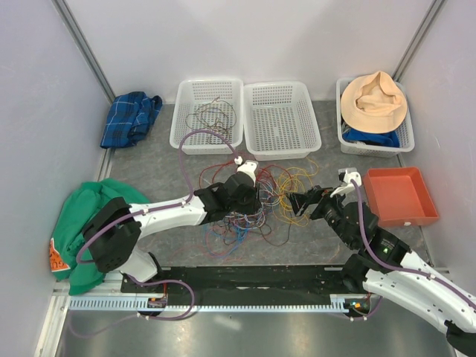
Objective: Untangle the cables
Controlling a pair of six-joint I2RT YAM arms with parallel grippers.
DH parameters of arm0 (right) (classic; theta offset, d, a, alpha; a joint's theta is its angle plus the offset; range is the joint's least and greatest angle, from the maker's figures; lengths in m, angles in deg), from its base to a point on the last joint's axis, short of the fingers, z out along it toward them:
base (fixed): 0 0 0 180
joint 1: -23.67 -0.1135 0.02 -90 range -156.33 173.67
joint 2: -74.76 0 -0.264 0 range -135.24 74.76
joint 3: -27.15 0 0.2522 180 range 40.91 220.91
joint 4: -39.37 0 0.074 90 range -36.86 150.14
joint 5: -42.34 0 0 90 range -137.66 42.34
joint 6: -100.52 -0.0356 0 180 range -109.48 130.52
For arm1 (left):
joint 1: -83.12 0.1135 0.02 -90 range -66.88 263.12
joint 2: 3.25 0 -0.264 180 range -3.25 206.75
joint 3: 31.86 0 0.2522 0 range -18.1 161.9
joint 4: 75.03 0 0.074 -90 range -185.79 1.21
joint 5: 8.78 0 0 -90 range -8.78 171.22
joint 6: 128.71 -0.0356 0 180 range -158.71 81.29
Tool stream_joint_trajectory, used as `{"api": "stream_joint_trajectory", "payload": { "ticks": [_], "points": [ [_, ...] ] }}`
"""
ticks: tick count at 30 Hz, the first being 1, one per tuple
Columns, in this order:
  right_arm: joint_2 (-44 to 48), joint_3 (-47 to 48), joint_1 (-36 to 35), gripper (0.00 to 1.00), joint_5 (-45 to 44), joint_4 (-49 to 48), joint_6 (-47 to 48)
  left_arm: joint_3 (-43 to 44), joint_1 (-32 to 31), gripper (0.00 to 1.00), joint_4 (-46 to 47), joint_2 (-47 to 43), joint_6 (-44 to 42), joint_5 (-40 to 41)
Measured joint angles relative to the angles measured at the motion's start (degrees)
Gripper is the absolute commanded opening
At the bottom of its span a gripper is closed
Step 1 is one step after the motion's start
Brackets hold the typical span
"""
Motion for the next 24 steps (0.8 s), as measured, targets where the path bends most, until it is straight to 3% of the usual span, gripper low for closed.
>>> {"api": "stream_joint_trajectory", "payload": {
  "ticks": [1, 2, 4, 13, 18, 24],
  "points": [
    [-0.1, 0.0, 0.0, 0.96, 0.0, 0.1, 0.0, 0.0, 0.0, 0.22, 0.0, 0.0, 0.1, 0.0],
    [-0.2, 0.0, 0.0, 0.96, 0.0, 0.1, -0.2, 0.0, 0.0, 0.11, 0.2, 0.0, -0.1, 0.1],
    [-0.3, 0.0, 0.0, 0.96, -0.1, 0.3, -0.3, 0.0, 0.0, 0.02, 0.2, -0.3, -0.7, 0.1],
    [0.2, 0.0, 0.0, 0.96, -0.2, 1.0, -0.6, 6.0, -0.1, 0.02, -6.4, -10.6, -4.8, 1.9],
    [1.8, 0.0, 0.0, 0.96, -0.2, 1.2, -0.6, 18.7, -0.1, 0.02, -8.9, -19.7, -9.6, 6.2],
    [2.5, 0.0, 0.0, 0.96, 0.0, 1.4, -0.7, 36.0, 0.0, 0.02, -9.1, -21.8, -16.7, 11.2]
  ]
}}
